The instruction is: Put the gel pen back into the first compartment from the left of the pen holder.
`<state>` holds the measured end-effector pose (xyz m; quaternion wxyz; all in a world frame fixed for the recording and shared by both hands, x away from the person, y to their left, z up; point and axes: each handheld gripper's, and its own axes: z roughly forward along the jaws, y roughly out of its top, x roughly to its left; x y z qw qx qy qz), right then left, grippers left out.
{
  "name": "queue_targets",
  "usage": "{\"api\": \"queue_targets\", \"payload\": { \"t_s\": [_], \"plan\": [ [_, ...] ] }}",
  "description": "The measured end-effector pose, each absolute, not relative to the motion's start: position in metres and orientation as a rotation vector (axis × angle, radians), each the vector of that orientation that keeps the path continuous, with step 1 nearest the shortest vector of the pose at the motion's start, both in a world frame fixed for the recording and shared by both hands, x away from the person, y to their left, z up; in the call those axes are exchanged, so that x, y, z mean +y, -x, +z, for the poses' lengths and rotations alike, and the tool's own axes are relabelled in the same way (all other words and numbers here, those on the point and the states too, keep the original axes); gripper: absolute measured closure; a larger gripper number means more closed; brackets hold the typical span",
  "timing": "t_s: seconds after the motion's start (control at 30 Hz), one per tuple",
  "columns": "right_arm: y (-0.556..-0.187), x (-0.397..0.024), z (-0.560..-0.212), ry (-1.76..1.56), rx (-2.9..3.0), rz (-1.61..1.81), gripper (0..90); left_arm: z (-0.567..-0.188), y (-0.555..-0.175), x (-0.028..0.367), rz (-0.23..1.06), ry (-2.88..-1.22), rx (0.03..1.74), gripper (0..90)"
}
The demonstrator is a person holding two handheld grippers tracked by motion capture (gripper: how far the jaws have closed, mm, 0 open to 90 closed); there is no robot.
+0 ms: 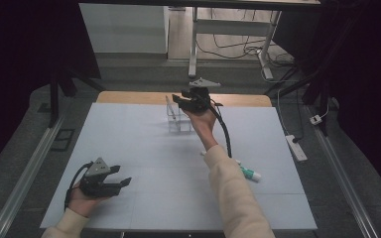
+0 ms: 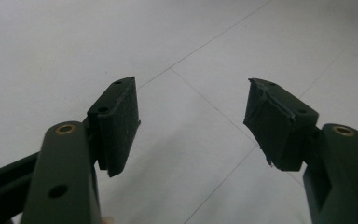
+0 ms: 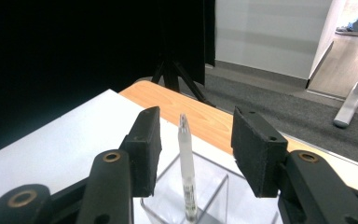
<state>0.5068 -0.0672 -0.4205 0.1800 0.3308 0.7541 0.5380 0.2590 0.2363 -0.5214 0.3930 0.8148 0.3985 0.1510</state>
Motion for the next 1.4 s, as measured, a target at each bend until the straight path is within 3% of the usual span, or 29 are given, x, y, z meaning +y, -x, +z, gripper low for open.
{"api": "queue_targets", "payload": {
  "t_s": [1.4],
  "plan": [
    [-0.434,-0.139,-0.438,-0.823,2.388,1.422,46.5,-0.522,-0.261,0.235,0.394,-2.081,1.018,34.9]
  ]
}}
